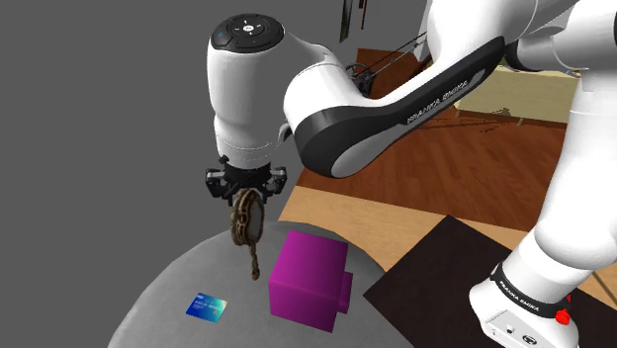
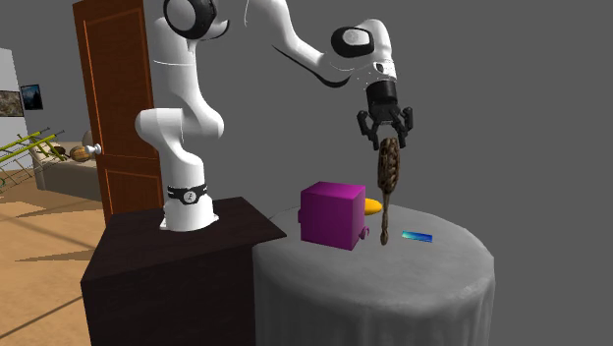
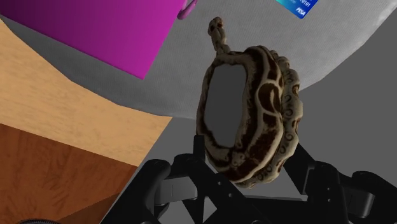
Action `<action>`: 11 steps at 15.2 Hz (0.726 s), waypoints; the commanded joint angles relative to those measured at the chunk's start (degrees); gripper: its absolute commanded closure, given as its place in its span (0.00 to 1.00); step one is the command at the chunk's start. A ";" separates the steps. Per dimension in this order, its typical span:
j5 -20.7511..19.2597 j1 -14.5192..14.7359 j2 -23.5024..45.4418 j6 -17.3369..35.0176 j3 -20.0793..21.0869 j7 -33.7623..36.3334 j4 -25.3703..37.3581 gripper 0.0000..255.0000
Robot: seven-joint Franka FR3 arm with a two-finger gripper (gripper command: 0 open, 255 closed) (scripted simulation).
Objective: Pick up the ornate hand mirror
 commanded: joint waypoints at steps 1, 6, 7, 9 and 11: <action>0.78 -0.34 -0.50 -0.72 0.44 -0.72 0.59 1.00; 3.08 -1.28 -2.07 -3.14 1.74 -2.95 2.81 1.00; 3.50 -1.43 -2.35 -3.65 1.97 -3.38 3.30 1.00; 4.29 -1.69 -2.86 -4.71 2.38 -4.21 4.32 1.00; 5.01 -1.89 -3.32 -5.81 2.74 -5.01 5.41 1.00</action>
